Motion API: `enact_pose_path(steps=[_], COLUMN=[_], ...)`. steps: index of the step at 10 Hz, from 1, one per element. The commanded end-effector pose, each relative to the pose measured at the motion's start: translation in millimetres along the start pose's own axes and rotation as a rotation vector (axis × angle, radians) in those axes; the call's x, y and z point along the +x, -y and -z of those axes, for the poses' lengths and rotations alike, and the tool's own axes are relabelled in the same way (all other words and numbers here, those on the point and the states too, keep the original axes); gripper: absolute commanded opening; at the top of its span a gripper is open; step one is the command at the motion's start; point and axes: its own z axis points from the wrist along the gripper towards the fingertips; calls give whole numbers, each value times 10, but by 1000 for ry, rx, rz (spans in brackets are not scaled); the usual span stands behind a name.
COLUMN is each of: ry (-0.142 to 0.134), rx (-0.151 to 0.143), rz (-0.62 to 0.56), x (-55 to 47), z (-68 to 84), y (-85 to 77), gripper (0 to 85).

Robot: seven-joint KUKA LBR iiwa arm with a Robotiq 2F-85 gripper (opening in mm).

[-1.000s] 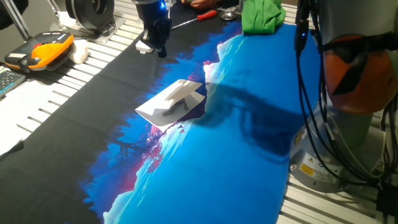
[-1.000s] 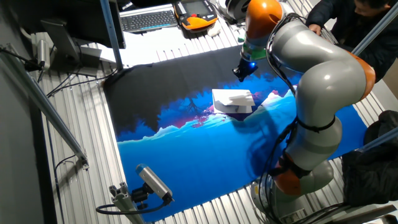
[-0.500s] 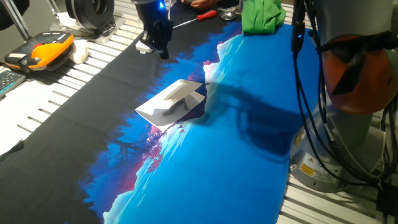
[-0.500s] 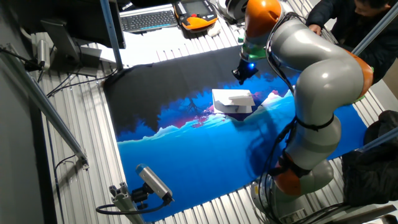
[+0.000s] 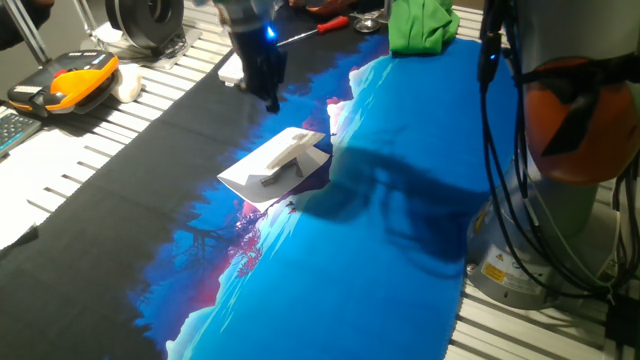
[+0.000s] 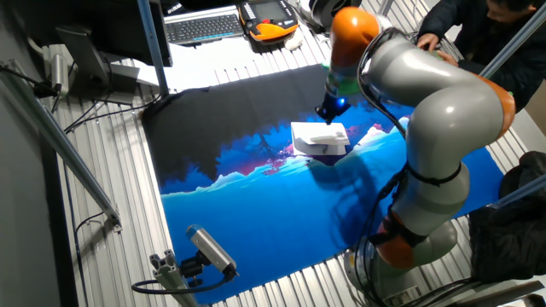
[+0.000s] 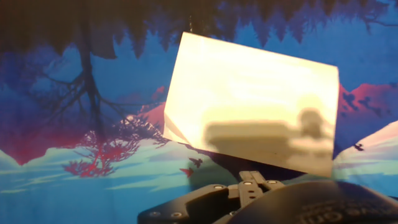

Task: Unfold a piece of paper

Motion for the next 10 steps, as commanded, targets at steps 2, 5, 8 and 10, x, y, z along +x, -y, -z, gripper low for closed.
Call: enact_pose_path(steps=[2, 5, 8, 10], ry=[21, 41, 79, 99], rx=[6, 11, 11, -3], rz=[5, 15, 22, 27], x=[38, 80, 99, 118], z=[-201, -400, -638, -797], y=[-26, -18, -16, 4], gripper=[0, 0, 0, 0])
